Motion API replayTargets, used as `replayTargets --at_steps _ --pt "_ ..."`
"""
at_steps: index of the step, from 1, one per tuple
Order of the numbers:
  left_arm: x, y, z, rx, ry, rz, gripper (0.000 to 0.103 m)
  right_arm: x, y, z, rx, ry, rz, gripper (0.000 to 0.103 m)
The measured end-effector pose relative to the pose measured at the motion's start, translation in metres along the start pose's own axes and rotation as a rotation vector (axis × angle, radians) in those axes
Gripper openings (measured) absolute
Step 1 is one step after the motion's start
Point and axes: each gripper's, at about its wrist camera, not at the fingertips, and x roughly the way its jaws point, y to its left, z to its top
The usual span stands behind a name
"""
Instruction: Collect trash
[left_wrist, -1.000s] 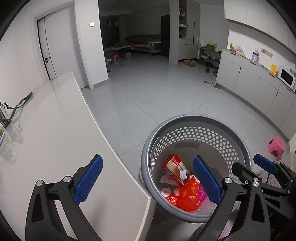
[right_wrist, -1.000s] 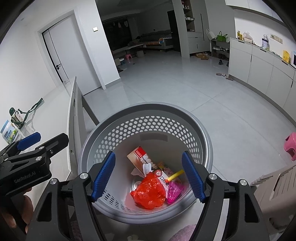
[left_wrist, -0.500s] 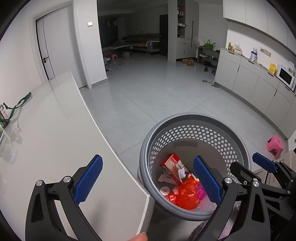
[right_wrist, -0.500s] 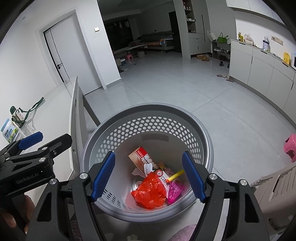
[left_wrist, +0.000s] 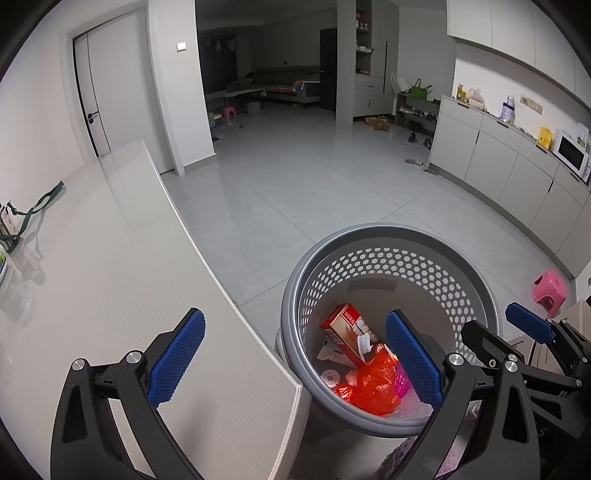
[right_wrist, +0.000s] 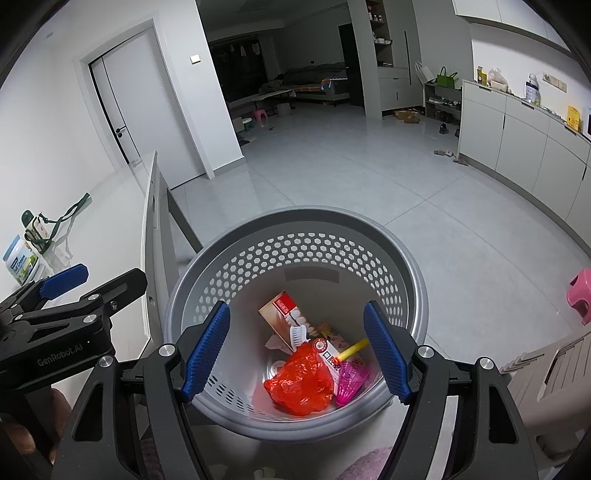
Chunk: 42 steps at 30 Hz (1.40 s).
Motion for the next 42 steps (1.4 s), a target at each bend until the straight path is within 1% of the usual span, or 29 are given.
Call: replayTargets --at_steps 42 --pt "-0.0011 0.0021 -0.0042 -0.018 -0.002 -0.001 0.096 -0.0009 0.0019 0.0005 -0.008 0.000 0.002 0.072"
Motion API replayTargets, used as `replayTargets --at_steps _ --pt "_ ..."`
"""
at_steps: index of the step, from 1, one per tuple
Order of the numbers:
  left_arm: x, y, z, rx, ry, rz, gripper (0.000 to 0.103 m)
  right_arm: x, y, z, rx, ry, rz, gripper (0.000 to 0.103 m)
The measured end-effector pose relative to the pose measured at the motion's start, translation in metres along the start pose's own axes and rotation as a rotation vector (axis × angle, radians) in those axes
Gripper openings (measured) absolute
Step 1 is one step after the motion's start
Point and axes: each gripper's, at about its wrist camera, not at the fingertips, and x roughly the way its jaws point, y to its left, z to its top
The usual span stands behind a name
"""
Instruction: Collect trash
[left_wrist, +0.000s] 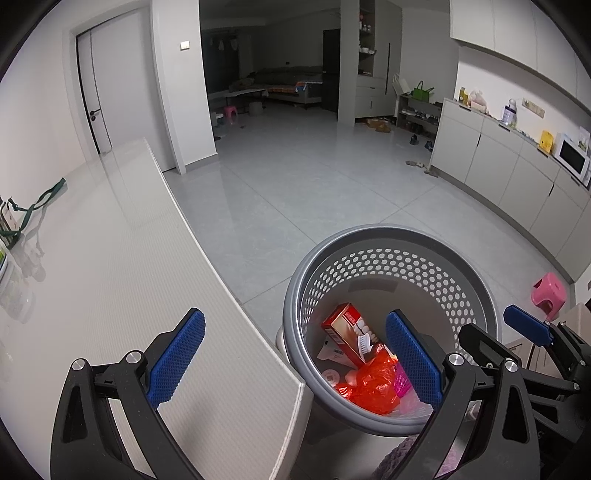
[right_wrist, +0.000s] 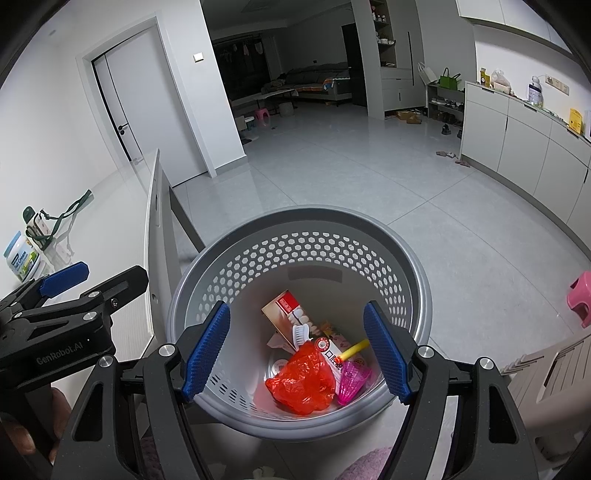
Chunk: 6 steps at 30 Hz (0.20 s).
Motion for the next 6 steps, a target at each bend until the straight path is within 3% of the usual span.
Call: replayTargets --at_steps 6 --pt "0.0009 0.0030 0.0001 -0.003 0.006 -0.002 0.096 0.0000 0.0000 0.0000 0.000 0.000 0.000 0.072"
